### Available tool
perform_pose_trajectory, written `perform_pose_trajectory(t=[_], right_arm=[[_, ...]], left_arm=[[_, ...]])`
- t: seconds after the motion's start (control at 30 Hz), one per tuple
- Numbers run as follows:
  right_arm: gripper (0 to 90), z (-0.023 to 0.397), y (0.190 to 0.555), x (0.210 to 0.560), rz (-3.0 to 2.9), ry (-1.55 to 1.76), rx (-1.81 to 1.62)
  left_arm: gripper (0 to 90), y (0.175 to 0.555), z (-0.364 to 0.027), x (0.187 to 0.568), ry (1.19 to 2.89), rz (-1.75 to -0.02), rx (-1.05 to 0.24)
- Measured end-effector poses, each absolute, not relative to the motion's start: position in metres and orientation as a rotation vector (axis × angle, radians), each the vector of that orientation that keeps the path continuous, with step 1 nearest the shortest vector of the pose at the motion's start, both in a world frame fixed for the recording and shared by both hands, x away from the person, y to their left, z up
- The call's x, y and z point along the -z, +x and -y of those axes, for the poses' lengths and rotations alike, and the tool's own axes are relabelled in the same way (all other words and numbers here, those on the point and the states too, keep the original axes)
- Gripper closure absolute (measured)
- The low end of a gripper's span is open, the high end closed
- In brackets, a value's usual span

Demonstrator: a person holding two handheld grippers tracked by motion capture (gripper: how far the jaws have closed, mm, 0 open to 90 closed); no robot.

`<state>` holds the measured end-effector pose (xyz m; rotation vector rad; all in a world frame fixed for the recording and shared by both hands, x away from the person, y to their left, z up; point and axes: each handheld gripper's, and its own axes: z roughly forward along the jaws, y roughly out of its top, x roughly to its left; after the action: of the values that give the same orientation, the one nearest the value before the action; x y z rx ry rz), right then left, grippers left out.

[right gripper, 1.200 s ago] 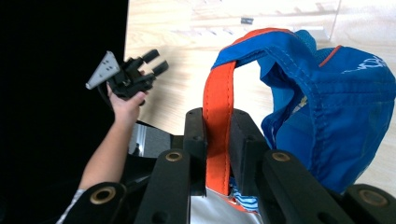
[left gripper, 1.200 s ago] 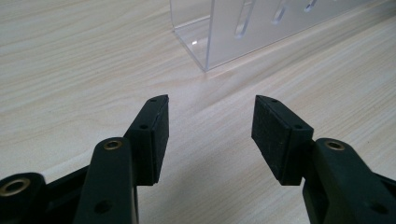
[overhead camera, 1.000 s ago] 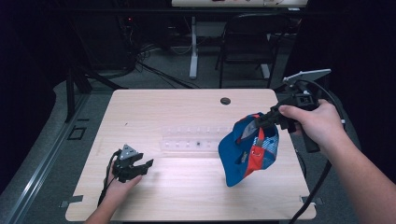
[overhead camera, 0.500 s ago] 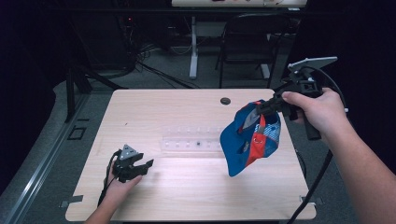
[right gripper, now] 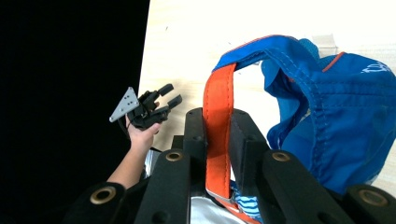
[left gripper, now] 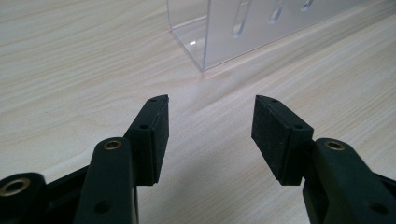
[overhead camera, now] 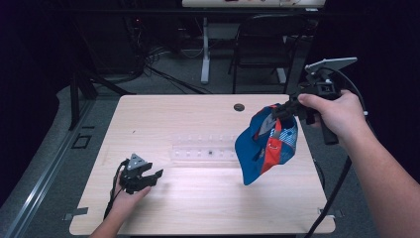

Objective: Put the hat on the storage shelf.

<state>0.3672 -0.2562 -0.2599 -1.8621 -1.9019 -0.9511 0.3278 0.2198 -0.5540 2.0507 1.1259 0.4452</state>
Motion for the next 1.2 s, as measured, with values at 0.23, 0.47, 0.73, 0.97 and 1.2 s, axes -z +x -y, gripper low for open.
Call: perform_pose_trajectory(t=[0.23,0.47,0.73,0.97,1.2], right_arm=[[78.4,0.247,0.377,0.252,1.906,-1.849,0.984],[78.4,0.235,0.382,0.25,1.914,-1.853,0.988],[78.4,0.22,0.393,0.249,1.927,-1.832,0.978],[78.5,0.206,0.404,0.253,1.914,-1.84,0.986],[78.4,0.193,0.411,0.258,1.922,-1.838,0.982]], left_arm=[[46.8,0.327,-0.219,0.555,2.048,-1.12,-0.449],[46.8,0.326,-0.218,0.553,2.032,-1.115,-0.469],[46.9,0.324,-0.215,0.552,2.036,-1.097,-0.463],[47.3,0.32,-0.21,0.549,2.028,-1.061,-0.494],[48.5,0.315,-0.203,0.545,2.023,-1.007,-0.478]])
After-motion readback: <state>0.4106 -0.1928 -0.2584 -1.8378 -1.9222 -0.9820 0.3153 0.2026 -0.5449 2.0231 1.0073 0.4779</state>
